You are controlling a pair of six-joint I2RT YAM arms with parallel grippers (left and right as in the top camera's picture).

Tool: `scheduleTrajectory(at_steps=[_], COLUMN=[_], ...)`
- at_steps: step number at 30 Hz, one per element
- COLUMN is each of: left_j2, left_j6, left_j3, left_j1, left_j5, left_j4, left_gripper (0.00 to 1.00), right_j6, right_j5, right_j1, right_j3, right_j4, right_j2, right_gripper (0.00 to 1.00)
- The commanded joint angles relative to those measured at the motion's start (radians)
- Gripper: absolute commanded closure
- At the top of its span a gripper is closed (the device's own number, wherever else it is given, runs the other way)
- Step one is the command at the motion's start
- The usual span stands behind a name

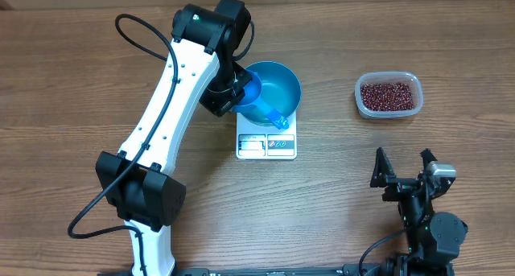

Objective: Scoop item into bowl and weigh 150g on scale
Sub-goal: 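Lift the blue scoop with the left gripper and carry it over the bowl, then raise the right gripper and move it toward the scoop above the bowl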

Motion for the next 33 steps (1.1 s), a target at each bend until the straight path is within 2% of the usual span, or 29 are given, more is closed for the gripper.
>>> scheduleTrajectory(at_steps=[1, 10, 19, 23, 28, 33], left_j2=[0.0, 0.0, 0.0, 0.0, 0.0, 0.0], left_j6=[-0.013, -0.012, -0.005, -0.005, -0.005, -0.006], left_j3=[0.024, 0.024, 0.024, 0.024, 0.024, 0.024], left_j1=[-0.001, -0.001, -0.001, -0.001, -0.001, -0.001], left_j5=[-0.021, -0.013, -0.013, -0.013, -0.013, -0.012], left_j4=[0.002, 0.001, -0.002, -0.002, -0.001, 0.0], left_gripper=[0.96, 0.96, 0.96, 0.96, 0.96, 0.96], right_j6=[0.061, 0.343, 0.364, 0.363, 0.363, 0.364], right_j5=[-0.117, -0.414, -0.439, -0.517, -0.656, -0.884], right_j1=[0.0, -0.001, -0.001, -0.001, -0.001, -0.001], right_j3=[-0.001, 0.027, 0.238, 0.377, 0.579, 0.746], right_j4=[0.058, 0.138, 0.114, 0.113, 0.048, -0.02], right_j2=[-0.011, -0.011, 0.056, 0.196, 0.456, 0.732], right_gripper=[0.0, 0.0, 0.0, 0.0, 0.0, 0.0])
